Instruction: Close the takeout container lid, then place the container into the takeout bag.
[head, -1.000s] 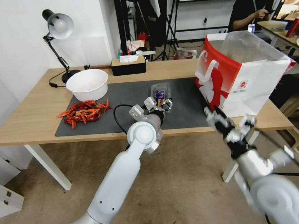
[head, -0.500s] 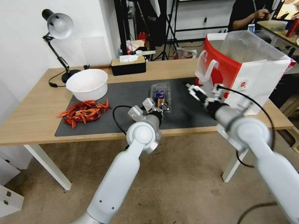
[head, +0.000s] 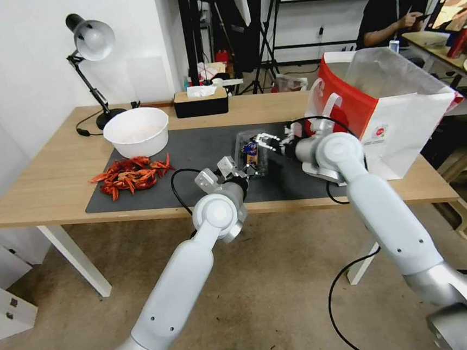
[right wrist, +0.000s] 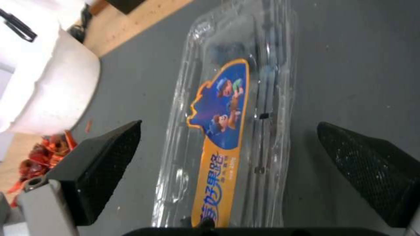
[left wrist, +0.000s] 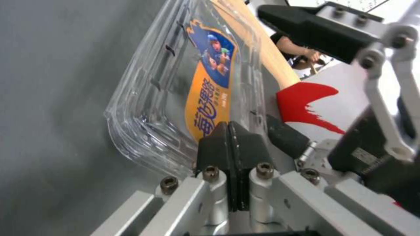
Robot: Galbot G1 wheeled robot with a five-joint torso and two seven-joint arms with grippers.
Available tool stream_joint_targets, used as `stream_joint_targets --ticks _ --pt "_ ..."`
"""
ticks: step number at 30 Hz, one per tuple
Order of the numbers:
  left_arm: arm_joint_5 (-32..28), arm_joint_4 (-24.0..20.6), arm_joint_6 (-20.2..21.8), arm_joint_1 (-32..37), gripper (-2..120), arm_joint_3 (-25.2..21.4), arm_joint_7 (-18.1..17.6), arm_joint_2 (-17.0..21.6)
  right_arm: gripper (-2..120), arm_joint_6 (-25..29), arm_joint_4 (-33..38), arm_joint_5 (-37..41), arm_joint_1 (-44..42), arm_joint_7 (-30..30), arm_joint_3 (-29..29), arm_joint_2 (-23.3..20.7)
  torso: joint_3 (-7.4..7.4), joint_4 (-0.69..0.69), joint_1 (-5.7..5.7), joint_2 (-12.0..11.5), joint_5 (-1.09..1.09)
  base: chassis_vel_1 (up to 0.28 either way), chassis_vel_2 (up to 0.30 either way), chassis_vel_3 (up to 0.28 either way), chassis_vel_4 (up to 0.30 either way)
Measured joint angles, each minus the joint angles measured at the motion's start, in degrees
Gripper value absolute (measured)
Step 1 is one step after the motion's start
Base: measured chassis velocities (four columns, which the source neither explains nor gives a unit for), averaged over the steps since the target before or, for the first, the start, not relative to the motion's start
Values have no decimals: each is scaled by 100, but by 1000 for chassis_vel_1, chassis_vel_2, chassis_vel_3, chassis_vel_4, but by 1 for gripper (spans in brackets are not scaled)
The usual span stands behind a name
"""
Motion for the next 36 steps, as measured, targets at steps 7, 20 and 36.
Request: stream_joint_targets --ticks 7,20,36 --pt "-7 -39 -4 -2 0 -30 7 64 100 -7 -220 469 212 365 -220 40 0 0 0 0 1 0 0 0 0" --pt "-19 -72 -34 31 0 -60 32 94 77 14 -364 880 318 837 -299 101 0 0 0 0 1 0 0 0 0" --pt "-38 -556 -61 377 0 -265 110 413 28 39 -410 871 256 561 -153 15 0 -1 0 0 0 0 0 0 0"
